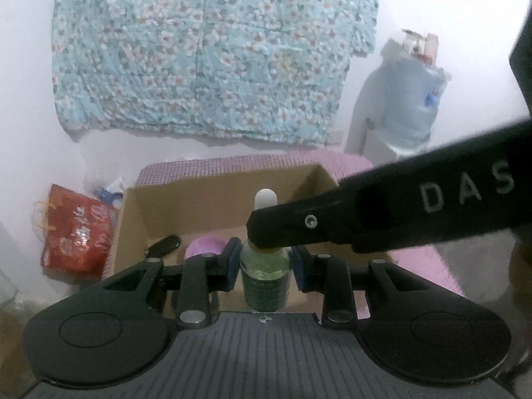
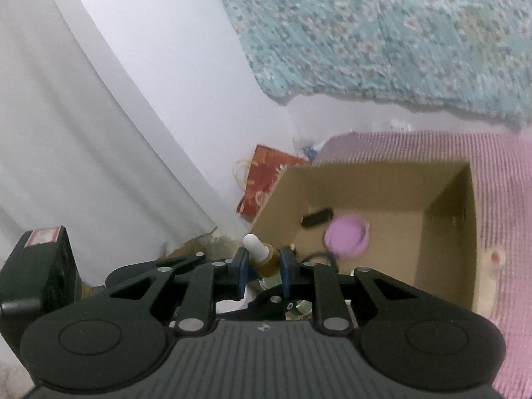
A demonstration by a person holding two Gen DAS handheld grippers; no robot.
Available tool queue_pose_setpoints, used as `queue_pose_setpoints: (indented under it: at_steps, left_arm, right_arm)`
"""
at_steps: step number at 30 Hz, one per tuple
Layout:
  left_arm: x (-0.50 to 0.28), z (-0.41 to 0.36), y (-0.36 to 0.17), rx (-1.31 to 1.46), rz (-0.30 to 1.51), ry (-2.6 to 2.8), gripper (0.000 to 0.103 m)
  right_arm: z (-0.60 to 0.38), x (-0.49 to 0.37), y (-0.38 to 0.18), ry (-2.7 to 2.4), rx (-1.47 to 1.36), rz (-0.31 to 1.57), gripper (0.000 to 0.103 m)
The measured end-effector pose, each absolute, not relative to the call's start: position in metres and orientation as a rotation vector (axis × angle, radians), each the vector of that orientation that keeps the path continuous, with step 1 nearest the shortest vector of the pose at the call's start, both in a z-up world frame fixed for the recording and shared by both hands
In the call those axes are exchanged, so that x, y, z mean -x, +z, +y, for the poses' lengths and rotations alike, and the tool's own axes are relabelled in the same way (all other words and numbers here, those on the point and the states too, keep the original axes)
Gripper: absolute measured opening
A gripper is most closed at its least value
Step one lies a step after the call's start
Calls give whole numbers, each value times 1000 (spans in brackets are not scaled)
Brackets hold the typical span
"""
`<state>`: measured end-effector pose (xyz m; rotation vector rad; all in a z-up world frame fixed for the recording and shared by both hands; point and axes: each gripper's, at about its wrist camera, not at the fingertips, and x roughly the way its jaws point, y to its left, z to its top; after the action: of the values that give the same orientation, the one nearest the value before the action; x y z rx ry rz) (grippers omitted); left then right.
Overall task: Organize rigid objects
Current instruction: 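Carry the green dropper bottle with the right tool over the box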
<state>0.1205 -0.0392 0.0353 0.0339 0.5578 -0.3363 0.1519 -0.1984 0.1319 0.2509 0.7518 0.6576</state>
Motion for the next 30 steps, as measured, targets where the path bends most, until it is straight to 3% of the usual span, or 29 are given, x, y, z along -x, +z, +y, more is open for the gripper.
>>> queue_pose_setpoints:
  at_steps: [5,13,30]
  left_arm:
    - [-176,-45,35,76,660,-347,31]
    - [-237,-67,-1,127,796,-298,31]
    - [-273,-83,-43,111,911,-270,32]
  right_arm:
    - [-208,-204,129,673,-278,792,22]
    - [-220,-281,79,646,-337,924,18]
    - [-235,-315,20,618,-405,1007,18]
